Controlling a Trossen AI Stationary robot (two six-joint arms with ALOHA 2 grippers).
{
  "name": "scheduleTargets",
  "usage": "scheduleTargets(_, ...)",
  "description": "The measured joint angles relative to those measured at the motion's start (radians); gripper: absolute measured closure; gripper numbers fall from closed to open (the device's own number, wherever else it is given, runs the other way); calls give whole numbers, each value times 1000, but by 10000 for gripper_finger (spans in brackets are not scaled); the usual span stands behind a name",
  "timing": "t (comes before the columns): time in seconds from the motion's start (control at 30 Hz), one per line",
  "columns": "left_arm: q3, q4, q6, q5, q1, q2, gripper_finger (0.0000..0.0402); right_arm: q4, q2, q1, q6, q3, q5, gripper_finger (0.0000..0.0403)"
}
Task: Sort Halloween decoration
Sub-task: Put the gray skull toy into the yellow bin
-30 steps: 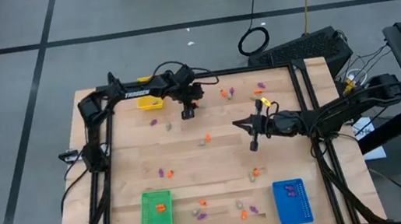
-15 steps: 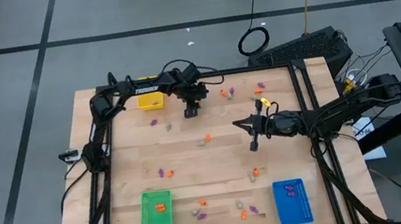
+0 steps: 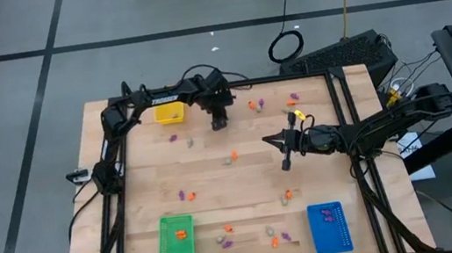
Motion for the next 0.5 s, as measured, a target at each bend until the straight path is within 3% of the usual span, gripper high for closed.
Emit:
scheduleTargets(0.27, 89, -41, -339, -8, -8, -2, 230, 0, 0, 0, 20, 0, 1, 403)
scheduleTargets(0.4, 90, -46, -373, -125, -29, -2, 230, 0, 0, 0, 20, 0, 1, 403)
scheduleTargets(0.5, 92, -69, -377, -147, -33, -2, 230, 1, 0, 0, 20, 0, 2, 403)
